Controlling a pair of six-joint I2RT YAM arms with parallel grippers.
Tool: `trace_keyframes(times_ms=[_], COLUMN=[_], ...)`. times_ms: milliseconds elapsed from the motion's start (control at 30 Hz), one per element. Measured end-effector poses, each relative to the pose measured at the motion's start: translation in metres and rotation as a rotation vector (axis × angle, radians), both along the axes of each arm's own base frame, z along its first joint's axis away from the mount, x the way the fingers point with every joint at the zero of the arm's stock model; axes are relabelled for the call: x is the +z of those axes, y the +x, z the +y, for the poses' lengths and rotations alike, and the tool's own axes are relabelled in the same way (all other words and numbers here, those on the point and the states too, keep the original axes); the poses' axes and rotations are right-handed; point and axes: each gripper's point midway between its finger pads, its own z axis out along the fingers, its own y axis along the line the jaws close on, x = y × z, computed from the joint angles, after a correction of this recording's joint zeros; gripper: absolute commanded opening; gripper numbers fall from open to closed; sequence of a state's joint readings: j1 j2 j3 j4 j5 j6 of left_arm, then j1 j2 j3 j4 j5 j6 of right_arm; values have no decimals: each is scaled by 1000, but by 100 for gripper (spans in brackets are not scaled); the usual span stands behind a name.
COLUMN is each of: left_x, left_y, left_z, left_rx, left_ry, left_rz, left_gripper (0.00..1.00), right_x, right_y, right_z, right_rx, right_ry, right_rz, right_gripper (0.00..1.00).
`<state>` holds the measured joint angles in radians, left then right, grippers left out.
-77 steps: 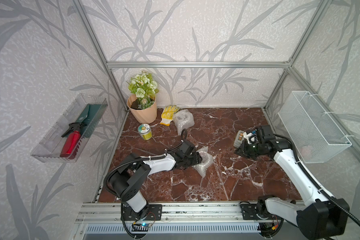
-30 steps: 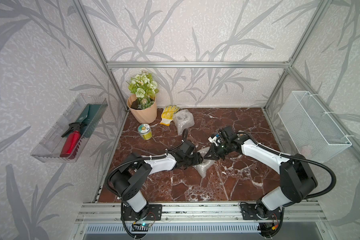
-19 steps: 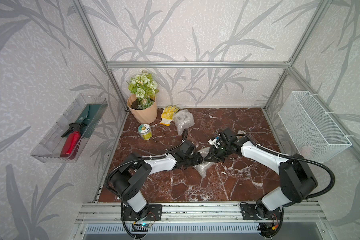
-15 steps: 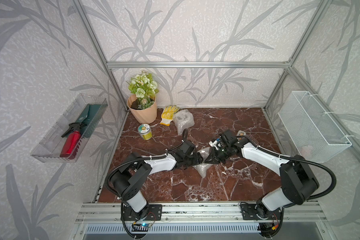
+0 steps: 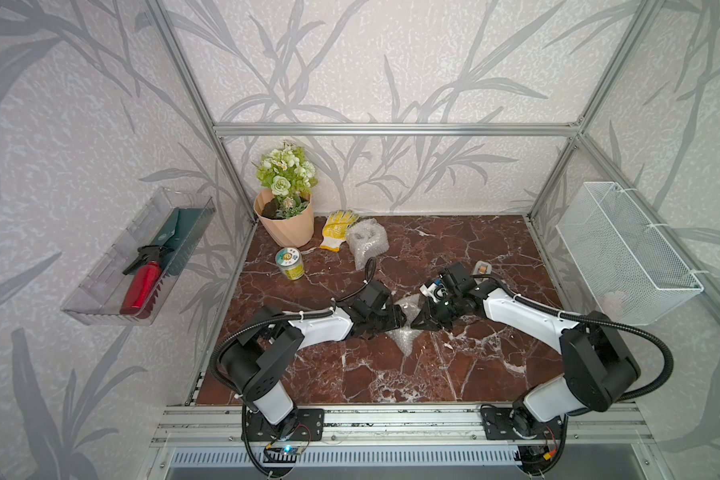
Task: Wrap mugs in bubble wrap
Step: Stick the tape on the bubble wrap.
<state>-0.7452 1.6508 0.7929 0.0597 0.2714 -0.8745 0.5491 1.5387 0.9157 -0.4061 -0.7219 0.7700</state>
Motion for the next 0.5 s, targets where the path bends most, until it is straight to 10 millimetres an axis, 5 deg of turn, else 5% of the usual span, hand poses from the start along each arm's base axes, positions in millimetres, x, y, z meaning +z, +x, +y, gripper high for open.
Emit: trace_keyframes(times_ms=[500], left_x=[0], left_y=[-1], left_z=[-1], left_rx=[-2], left_ry=[-2], left_rz=[2], left_gripper=[66], right_x=[-6], right_y=[1], right_z=[2], right_rx=[99], right_ry=[-164], right_rz=[-185], right_gripper=[0])
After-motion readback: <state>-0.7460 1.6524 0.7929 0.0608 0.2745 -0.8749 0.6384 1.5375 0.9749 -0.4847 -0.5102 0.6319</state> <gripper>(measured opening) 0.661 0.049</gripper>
